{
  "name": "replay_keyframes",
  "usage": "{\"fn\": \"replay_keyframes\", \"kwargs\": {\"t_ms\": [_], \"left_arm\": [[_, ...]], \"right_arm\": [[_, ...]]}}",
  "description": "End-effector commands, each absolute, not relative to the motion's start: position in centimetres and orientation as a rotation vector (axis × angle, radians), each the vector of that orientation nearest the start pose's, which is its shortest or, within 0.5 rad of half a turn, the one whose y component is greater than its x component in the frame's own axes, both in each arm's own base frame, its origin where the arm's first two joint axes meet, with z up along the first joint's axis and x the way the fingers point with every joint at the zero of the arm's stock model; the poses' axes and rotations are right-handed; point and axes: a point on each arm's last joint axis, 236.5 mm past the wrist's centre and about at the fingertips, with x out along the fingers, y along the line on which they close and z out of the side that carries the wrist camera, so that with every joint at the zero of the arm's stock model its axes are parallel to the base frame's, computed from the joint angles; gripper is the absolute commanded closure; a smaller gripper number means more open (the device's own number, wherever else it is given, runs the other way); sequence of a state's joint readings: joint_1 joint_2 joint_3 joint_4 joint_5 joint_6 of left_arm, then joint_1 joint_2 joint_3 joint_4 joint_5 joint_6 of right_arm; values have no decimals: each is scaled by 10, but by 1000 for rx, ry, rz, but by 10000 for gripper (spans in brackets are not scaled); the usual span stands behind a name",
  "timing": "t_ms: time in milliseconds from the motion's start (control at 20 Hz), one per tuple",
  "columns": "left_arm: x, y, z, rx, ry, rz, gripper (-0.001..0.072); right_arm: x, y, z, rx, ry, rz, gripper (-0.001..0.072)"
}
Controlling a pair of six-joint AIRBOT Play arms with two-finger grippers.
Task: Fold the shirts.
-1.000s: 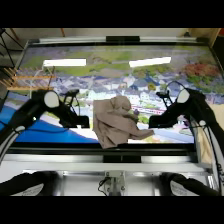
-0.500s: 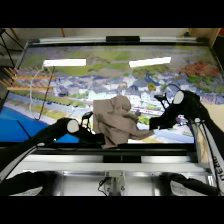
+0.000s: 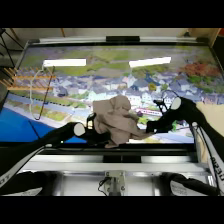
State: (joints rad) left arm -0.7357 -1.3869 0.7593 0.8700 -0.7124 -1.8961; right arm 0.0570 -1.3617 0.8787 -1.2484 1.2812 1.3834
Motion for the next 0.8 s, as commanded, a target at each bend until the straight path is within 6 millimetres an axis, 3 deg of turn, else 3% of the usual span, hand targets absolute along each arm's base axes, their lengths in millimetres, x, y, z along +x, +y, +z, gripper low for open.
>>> {"fn": "replay_keyframes", "kwargs": {"t_ms": [0, 250, 300, 400, 550, 650, 750], "left_arm": [[205, -322, -105, -507, 1583, -383, 672], [208, -324, -98, -494, 1560, -413, 673], [208, -324, -98, -494, 1559, -414, 672], [209, -323, -97, -493, 1557, -415, 673], [223, -311, -86, -416, 1479, -438, 675], [250, -290, -49, -350, 1354, -465, 675], [285, -260, 21, -310, 1165, -475, 676]], "right_arm": [[274, 112, -98, 310, 1642, 352, 82], [276, 128, -108, 434, 1647, 341, 84], [280, 132, -107, 459, 1636, 342, 131], [284, 141, -102, 513, 1618, 352, 630], [288, 149, -82, 485, 1585, 450, 647], [303, 142, -51, 402, 1494, 483, 647], [338, 128, 11, 330, 1280, 499, 647]]}}
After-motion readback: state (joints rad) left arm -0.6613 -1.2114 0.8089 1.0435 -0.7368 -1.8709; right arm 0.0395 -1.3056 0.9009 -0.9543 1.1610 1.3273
